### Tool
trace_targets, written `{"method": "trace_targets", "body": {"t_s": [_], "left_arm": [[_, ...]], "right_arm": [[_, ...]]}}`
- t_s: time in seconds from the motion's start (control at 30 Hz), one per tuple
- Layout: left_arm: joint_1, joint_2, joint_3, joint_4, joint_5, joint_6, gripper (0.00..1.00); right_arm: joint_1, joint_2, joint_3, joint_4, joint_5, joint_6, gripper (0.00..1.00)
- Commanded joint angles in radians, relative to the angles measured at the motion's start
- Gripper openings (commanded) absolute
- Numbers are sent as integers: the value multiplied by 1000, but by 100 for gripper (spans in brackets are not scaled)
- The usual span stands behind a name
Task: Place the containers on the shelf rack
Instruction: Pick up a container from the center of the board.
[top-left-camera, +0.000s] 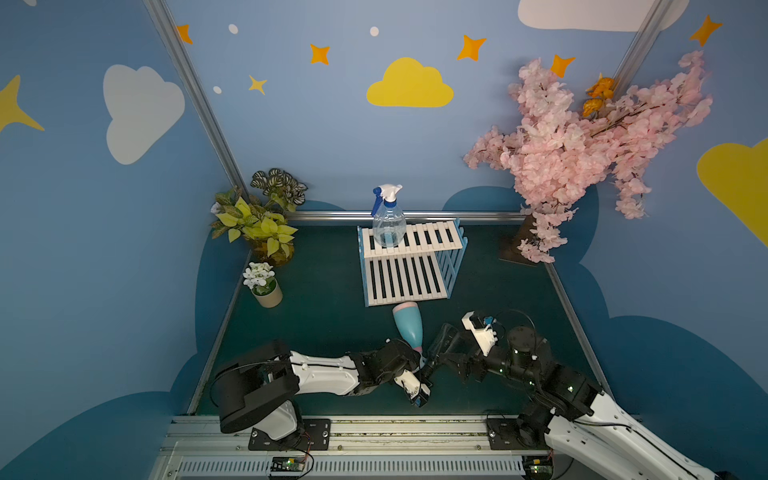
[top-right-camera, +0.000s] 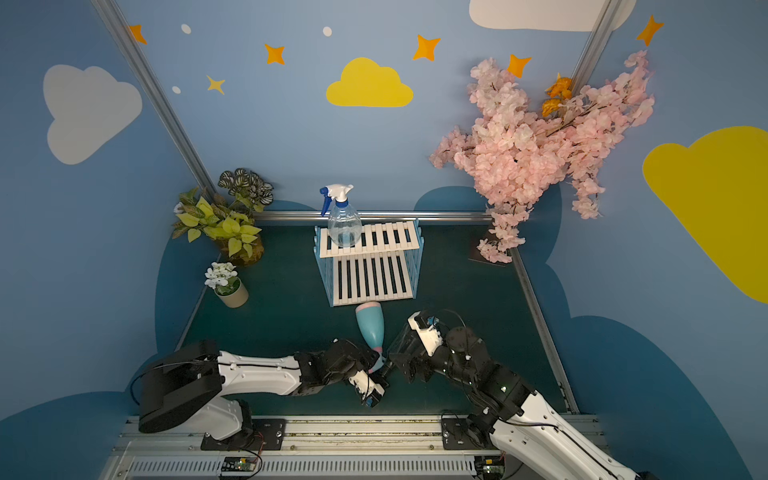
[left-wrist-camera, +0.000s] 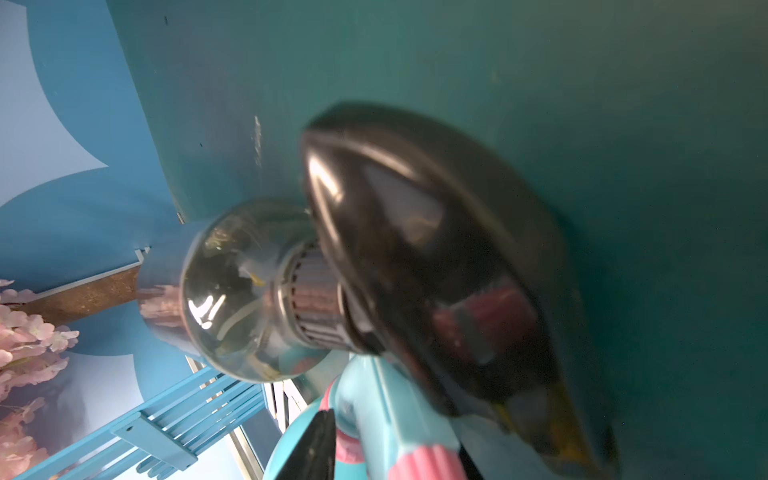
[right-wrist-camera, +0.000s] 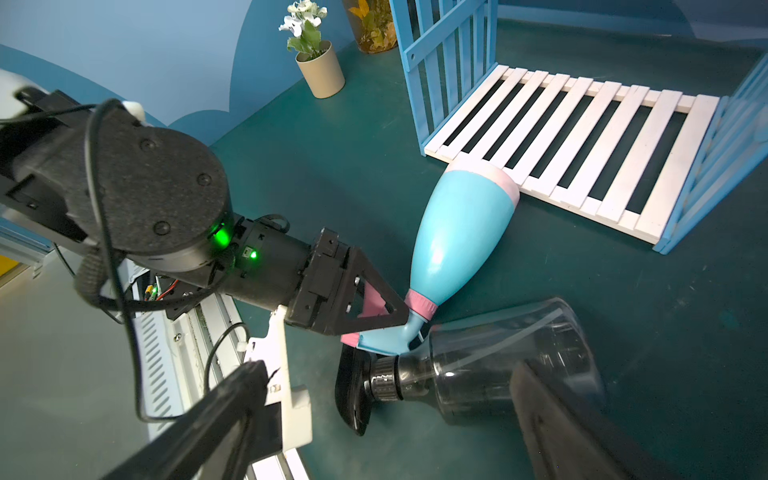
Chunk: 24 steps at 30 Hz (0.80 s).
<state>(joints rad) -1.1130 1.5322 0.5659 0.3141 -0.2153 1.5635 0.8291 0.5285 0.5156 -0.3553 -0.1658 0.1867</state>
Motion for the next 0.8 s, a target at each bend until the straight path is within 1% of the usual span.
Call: {"method": "trace_targets", "body": {"t_s": [0.0, 0.1, 0.17, 0.23, 0.37, 0.47, 0.53, 0.57, 0.6, 0.7, 0.77], "left_arm": [[-3, 5, -15, 68, -7, 28, 29], [-23, -22, -32, 97, -18, 32, 21], [-34, -48, -38, 98, -26, 27, 11], [-36, -89, -30, 88, -37, -12, 4], [-27, -167, 20, 3, -69, -129, 2], [-11, -233, 81, -93, -93, -298, 2], [13, -284, 141, -191, -100, -446, 2], [29, -312, 175, -253, -91, -517, 2], [46, -344, 205, -312, -72, -615, 2], [124, -437, 287, -466, 77, -871, 2], [188, -491, 332, -551, 220, -1007, 2]], "right_arm": [[2, -18, -7, 22, 1, 9, 98], [1, -21, -9, 23, 1, 9, 98], [1, -19, -8, 24, 2, 10, 98], [1, -19, -8, 23, 6, 10, 98], [2, -22, -7, 24, 16, 13, 98], [1, -25, -5, 27, 24, 16, 98], [2, -28, 6, 24, 31, 15, 98], [1, -28, 15, 21, 33, 11, 98], [1, -30, 25, 17, 36, 6, 98], [0, -33, 57, 17, 37, -15, 98], [1, -36, 74, 30, 30, -38, 98]]}}
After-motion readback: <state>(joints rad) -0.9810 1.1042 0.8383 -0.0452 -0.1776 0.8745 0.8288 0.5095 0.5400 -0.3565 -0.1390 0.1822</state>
